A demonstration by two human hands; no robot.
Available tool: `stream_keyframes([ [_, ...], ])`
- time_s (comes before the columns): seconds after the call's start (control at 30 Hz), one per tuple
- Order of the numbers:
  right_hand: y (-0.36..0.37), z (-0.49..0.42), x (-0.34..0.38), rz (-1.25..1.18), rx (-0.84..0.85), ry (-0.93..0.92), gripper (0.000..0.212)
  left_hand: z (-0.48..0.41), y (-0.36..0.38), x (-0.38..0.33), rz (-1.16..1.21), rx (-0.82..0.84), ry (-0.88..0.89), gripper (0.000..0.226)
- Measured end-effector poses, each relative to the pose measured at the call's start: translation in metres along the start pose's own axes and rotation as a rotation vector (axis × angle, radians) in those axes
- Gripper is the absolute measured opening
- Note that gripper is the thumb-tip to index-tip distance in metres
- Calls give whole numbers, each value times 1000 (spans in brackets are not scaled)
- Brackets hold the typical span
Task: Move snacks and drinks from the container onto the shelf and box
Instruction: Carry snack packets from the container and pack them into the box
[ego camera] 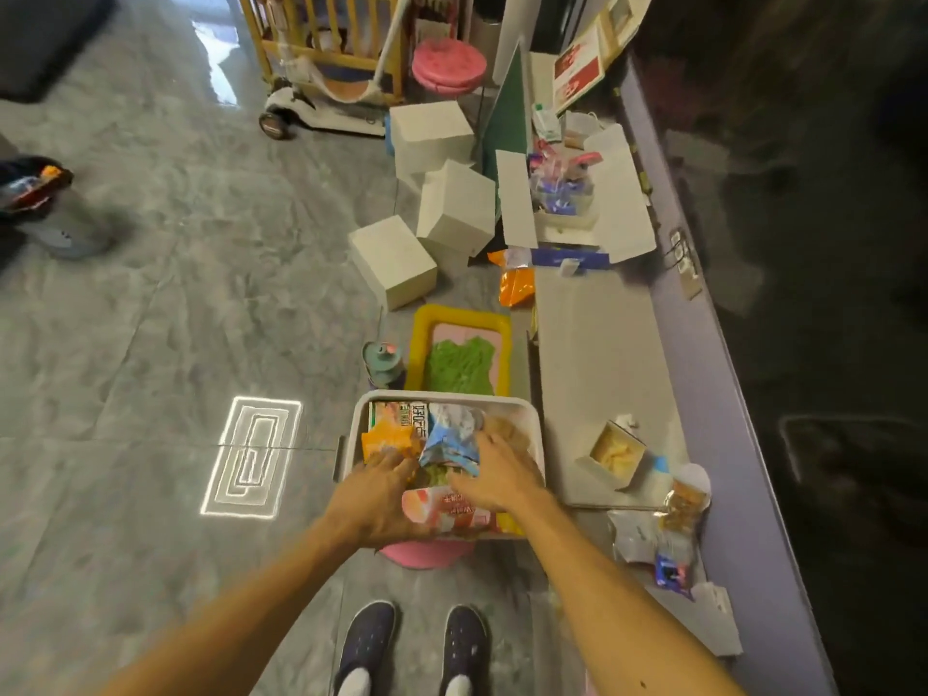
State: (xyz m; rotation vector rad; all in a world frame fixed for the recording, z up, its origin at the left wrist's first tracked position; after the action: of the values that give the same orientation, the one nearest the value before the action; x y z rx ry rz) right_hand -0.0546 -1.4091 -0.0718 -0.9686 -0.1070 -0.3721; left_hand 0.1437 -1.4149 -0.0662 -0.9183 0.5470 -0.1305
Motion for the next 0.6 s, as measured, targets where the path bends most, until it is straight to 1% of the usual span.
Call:
stream_keyframes([
  [0.1, 33, -47, -17, -1, 15, -19, 102, -31, 41, 6, -16, 24, 23, 119],
  [0.17, 56, -75, -26, 24, 16, -42, 109, -47, 68, 5, -27, 57, 52, 130],
  [0.2, 66, -87, -28, 51, 18, -56, 111, -53, 81, 3, -21, 76, 64, 131],
  [0.27, 84, -106, -31, 94, 18, -81, 110, -63, 105, -1, 2, 83, 72, 119],
  [0.37, 103, -124, -29, 93, -4, -101, 100, -75, 130, -3, -18, 44, 58, 112],
  [0.43, 108, -129, -28, 37, -41, -83, 89, -81, 135, -3, -44, 14, 45, 109],
  [0.53, 98, -127, -27, -60, -92, -64, 73, -83, 133, -5, -52, 18, 38, 113],
  [0.6, 88, -124, -28, -122, -116, -67, 64, -81, 130, -5, -44, -1, 36, 106],
])
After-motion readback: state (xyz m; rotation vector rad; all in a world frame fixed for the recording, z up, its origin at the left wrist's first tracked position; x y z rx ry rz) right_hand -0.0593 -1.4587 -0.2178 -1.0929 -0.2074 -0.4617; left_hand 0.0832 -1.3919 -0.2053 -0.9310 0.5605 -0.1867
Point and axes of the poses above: each hand's wrist, its own z-axis away from the middle knuckle, its own y-axis out of the palm, x = y × z, the point moved 5 cm from there along -z, towards the middle knuckle, and after that the axes turned 4 degrees about z, right-handed, at the moved point
